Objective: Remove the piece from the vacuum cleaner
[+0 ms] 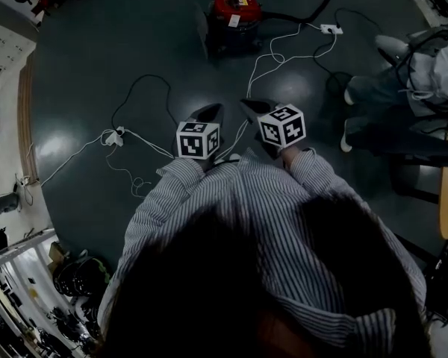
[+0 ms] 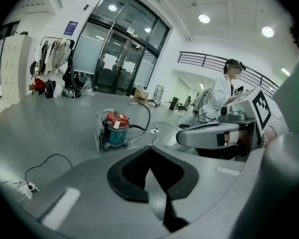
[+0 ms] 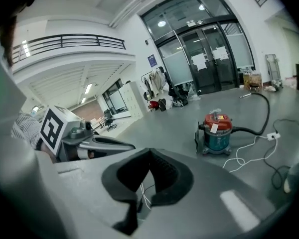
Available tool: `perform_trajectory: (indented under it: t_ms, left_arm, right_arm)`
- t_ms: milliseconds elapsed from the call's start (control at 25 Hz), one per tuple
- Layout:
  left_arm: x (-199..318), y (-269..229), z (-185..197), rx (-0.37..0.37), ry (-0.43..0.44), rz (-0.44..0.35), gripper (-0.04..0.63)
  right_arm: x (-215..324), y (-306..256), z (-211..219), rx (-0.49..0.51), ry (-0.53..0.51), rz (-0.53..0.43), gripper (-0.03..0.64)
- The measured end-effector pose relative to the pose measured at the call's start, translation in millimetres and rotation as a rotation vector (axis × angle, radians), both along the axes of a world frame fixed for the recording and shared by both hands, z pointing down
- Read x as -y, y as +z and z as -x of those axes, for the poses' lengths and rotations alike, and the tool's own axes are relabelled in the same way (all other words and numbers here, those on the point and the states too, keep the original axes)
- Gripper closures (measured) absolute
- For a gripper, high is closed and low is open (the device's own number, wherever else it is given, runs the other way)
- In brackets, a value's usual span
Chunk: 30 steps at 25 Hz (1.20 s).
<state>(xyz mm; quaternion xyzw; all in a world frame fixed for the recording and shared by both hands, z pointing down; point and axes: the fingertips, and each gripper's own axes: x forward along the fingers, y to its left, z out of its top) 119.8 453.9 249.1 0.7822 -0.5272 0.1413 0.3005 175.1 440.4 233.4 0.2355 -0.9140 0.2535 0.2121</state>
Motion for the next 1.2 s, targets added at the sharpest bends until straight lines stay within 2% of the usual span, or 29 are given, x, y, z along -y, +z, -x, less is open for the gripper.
perform_trajectory:
  t_ms: [280,480,680,800,1000,1200]
  left_arm:
    - [47.7,6.3,-5.1,-0.035,-0.055,0.020,0.592]
    - [53.3,23.8,-4.7,-0.052,-0.087,0.052,0.592]
    - [90.4,18.3,13.1,-0.080,-0.112,0.071,0.592]
    - [107.7,22.5,20.9,-0.088,-0.096,0.092,0.592]
    - [161.4,36.7,55.9,-0.084,-0.073,0.107,0.592]
    - [247.5,42.0,112.9,-0.099,-0.048,0.137,0.592]
  right_arm:
    - [42.2,14.3,-13.9,-0.013,-0.027,0.058,0.615]
    - [58.4,27.9,-22.7,-0.009,-0.001,0.098,0.615]
    - [98.6,24.5,-11.5,0.001,0.016,0.129,0.615]
    - [118.7,27.2,-0.4,0.006,0.028,0.149,0.615]
    - [171.6,38.9,29.4,0.016,0.065,0.169,0.615]
    - [260.0,38.8,78.0,0.034,0.128,0.173,0.615]
